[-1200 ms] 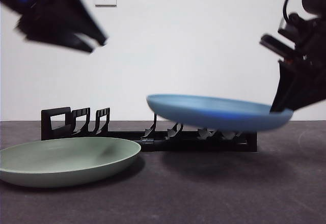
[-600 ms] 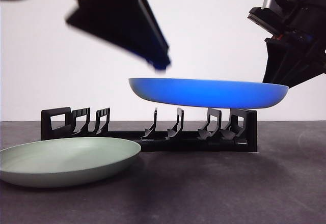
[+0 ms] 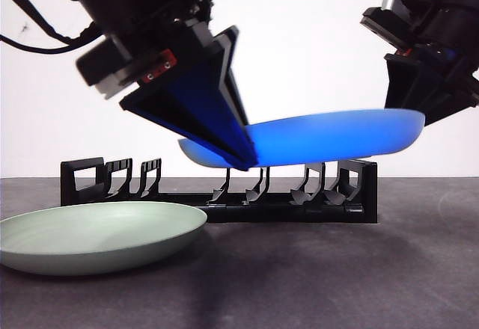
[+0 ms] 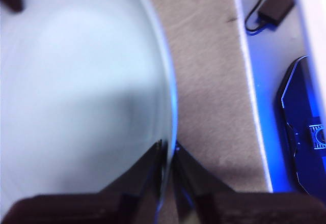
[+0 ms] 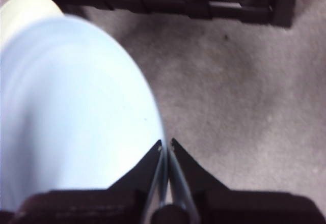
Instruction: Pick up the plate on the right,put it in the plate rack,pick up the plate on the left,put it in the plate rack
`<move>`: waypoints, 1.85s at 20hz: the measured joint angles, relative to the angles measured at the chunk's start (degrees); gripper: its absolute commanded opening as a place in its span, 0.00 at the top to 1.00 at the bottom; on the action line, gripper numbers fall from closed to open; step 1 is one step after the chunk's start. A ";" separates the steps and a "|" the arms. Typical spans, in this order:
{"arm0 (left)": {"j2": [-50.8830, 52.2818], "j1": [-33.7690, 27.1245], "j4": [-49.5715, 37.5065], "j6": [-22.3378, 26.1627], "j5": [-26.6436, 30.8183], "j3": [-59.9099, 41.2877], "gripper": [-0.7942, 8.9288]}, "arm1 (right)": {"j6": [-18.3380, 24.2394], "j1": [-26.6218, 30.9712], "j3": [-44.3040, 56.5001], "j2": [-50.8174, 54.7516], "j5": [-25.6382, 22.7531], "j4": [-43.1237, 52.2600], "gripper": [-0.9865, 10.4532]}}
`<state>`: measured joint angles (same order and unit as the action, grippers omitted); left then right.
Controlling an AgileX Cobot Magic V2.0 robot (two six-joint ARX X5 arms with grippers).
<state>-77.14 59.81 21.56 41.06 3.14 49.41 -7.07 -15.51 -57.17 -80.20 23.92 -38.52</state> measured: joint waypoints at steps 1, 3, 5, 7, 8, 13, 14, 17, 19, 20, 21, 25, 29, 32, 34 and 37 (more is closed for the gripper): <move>0.00 0.04 -0.33 0.35 -0.44 0.00 0.93 | 0.02 -0.02 -0.44 0.00 0.07 0.17 0.79; 0.00 -0.02 -0.63 -0.09 -0.07 0.00 0.93 | 0.02 -0.02 -1.79 0.09 0.09 0.72 0.71; 0.00 -0.28 -0.66 -1.14 0.79 0.00 0.93 | 0.02 0.48 -2.45 1.11 -0.55 2.21 0.72; 0.00 -0.55 -2.10 -3.61 -0.76 0.00 0.93 | -0.02 0.66 -2.45 3.80 -2.49 6.60 0.72; 0.00 -0.66 -4.48 -6.29 -2.97 0.00 0.93 | -0.22 0.76 -2.58 5.70 -4.42 9.38 0.72; 0.02 -3.98 -17.35 -23.93 -6.73 0.83 0.93 | -0.63 0.79 -3.17 13.25 -14.88 18.27 0.72; 0.04 -5.57 -18.34 -26.69 -6.73 1.68 0.93 | -0.63 0.79 -3.17 13.90 -16.22 18.47 0.72; 1.79 -12.83 -19.56 -33.18 -6.95 4.42 0.93 | -0.63 0.85 -3.17 14.73 -18.10 18.45 0.72; 2.84 -19.23 -19.71 -35.80 -10.32 6.45 0.93 | -0.63 0.85 -3.17 14.71 -18.14 18.43 0.72; 3.19 -22.45 -19.93 -36.70 -12.41 7.32 0.93 | -0.63 0.85 -3.17 14.71 -18.12 18.43 0.72; 3.48 -26.36 -20.06 -37.33 -15.17 8.20 0.93 | -0.63 0.85 -3.17 14.71 -18.12 18.40 0.72; 3.08 -39.28 -20.92 -41.83 -28.26 8.79 0.93 | -0.63 0.85 -3.17 14.71 -18.14 18.43 0.72; -0.68 -45.70 -23.85 -46.07 -35.32 8.79 0.93 | -0.63 0.85 -3.17 14.71 -18.12 18.43 0.72; -4.37 -47.30 -24.85 -46.75 -38.60 8.79 0.93 | -0.63 0.85 -3.17 14.71 -18.14 18.43 0.72; -6.40 -47.89 -24.87 -46.95 -38.75 8.79 0.93 | -0.63 0.85 -3.17 14.71 -18.12 18.43 0.72; -8.70 -48.85 -24.41 -47.12 -38.71 8.79 0.93 | -0.74 0.85 -3.17 14.71 -18.12 18.43 0.72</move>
<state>-85.84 10.96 -2.85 -6.07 -35.57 58.19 -7.81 -14.66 -60.34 -65.49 5.80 -20.10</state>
